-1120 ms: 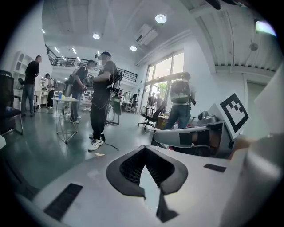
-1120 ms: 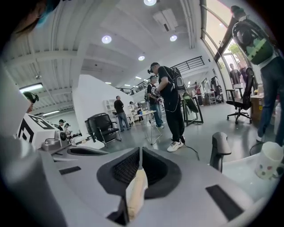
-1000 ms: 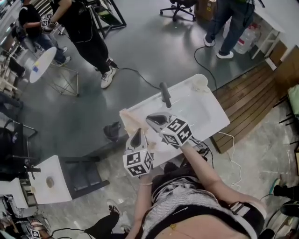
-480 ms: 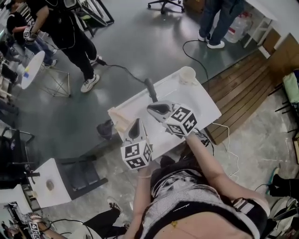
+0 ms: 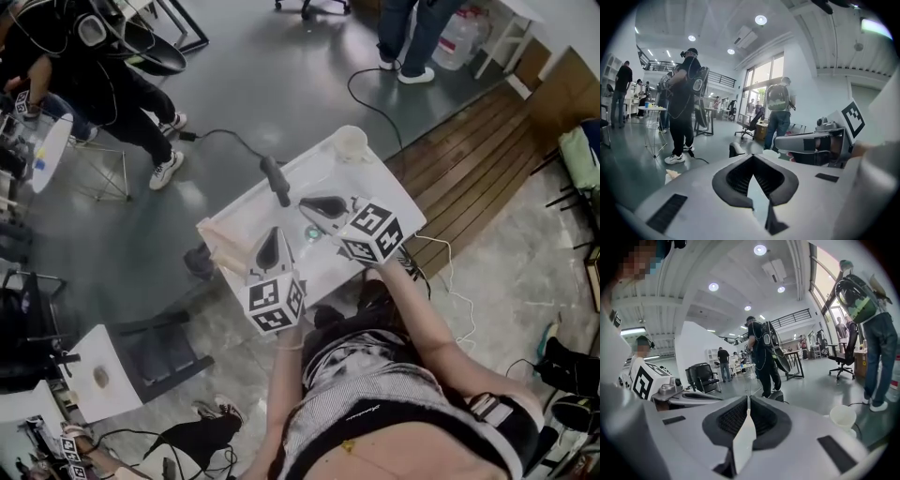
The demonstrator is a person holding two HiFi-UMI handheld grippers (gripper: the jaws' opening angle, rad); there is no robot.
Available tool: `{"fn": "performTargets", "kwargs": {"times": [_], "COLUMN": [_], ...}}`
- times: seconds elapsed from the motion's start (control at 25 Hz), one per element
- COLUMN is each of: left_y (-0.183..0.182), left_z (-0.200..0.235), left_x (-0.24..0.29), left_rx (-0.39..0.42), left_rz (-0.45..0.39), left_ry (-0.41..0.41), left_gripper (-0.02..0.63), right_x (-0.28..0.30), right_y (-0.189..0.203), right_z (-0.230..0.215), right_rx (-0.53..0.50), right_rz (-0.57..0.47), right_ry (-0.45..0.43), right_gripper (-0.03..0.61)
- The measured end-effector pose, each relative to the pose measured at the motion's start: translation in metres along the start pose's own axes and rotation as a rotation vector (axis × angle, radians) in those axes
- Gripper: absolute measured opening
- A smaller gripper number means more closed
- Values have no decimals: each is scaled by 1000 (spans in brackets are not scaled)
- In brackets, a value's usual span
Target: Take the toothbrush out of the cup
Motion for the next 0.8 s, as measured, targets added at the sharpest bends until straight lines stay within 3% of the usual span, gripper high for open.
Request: {"fn": "performTargets", "kwargs": {"times": [0.48,0.8], "left_y": [-14,-23], "left_z": [-40,-58], "left_x": [21,22], "left_rx": [18,42], "left_rz": [-44,-72], "left_ry": [-12,-27], "left_gripper": [0,0], "right_x": [-38,-47], "right_y": [-10,-20], "right_z": [-29,-23], "right_rx": [-38,-75], "right_rz": [-32,-67], "right_ry": [7,-16], "right_gripper": [74,74]}}
Point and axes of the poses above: the fingertips, and each gripper's own axes: x forward along the fingers, z to its left, y out of its underside, the point moved 4 cm from there along -x, backward along the fingers, and after that the axes turned 4 degrees about -x, right-handed, at the moved point
